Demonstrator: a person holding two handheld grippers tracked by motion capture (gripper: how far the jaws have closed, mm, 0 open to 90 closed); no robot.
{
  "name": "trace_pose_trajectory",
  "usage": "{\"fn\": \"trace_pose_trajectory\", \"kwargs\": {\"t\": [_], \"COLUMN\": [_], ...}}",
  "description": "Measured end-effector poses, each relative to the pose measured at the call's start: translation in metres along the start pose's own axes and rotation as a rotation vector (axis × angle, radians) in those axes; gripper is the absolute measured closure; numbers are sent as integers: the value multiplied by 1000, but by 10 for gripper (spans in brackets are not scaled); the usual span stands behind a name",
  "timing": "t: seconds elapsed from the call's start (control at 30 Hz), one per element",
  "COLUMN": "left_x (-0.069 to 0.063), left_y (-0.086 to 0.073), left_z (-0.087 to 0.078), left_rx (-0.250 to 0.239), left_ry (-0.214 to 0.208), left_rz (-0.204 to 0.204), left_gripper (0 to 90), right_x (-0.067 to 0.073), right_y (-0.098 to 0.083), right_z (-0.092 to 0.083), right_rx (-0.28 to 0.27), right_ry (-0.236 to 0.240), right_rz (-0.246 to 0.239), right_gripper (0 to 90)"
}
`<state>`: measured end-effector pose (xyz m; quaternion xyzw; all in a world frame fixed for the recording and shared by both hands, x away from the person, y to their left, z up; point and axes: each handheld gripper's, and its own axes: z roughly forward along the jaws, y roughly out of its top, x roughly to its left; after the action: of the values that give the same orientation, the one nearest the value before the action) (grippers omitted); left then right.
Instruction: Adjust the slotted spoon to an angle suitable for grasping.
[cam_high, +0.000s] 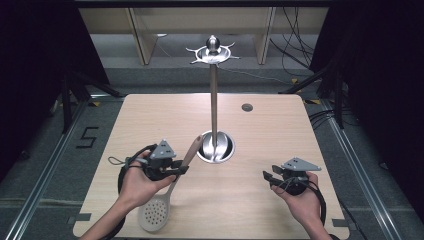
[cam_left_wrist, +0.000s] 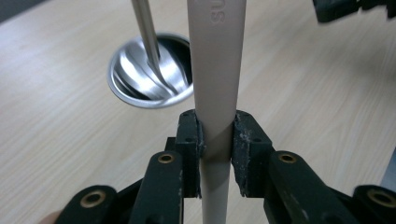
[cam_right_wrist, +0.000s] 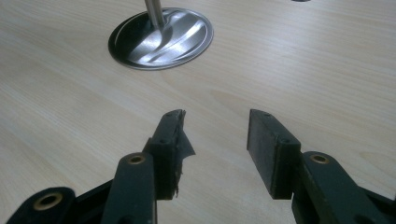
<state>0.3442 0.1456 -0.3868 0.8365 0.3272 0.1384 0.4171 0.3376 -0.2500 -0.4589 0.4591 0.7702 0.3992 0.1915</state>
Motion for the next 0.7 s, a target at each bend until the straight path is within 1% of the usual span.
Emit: {"fn": "trace_pose_trajectory", "kwargs": {"t": [0.03,0.07,0.1,0.13,0.17,0.2,0.23,0.27,0.3,0.33,0.37,0.43,0.47,0.5,0.57,0.6,0.63,0.67,0.7], "left_x": [0,2,2,2,2,3,2,2,4,3,3,3,2,1,1,0,0,2,2], "left_y": [0,-2,-2,-4,-4,-5,-5,-5,-6,-6,-6,-6,-6,-5,-3,-2,1,3,3], "left_z": [0,-7,-7,-12,-12,-17,-18,-18,-21,-23,-24,-26,-27,-29,-32,-33,-34,-34,-34], "left_rx": [0,-36,-36,-67,-67,-79,-96,-96,-93,-125,-139,-140,-152,-157,-165,-173,-184,-195,-195], "left_ry": [0,1,1,5,5,11,14,14,20,31,37,41,44,57,63,61,65,70,70], "left_rz": [0,-12,-12,-19,-19,2,-10,-10,13,-5,5,6,10,13,29,29,34,53,53], "left_gripper": [731,731,731,731,731,732,731,731,731,731,731,732,732,732,732,732,732,732,732], "right_x": [0,-1,-1,-1,0,0,0,-1,-1,-1,-1,-1,-1,-1,-1,-1,-1,-2,-2], "right_y": [0,0,0,0,0,0,0,0,0,0,0,0,0,0,-1,-1,-1,-1,-1], "right_z": [0,0,0,0,1,1,0,0,0,0,0,0,0,1,1,1,1,1,1], "right_rx": [0,-8,-8,-8,-5,-6,-3,-8,-8,-10,-10,-10,-10,-18,-8,-10,-18,-18,-18], "right_ry": [0,-11,-11,-11,7,7,3,-12,-12,-13,-13,-12,-12,-11,2,7,-10,-9,-9], "right_rz": [0,-14,-14,-13,3,3,2,-13,-13,-12,-12,-12,-12,-9,8,11,-4,-5,-5], "right_gripper": [564,564,564,564,564,564,564,564,564,564,564,564,564,564,564,564,564,564,564]}}
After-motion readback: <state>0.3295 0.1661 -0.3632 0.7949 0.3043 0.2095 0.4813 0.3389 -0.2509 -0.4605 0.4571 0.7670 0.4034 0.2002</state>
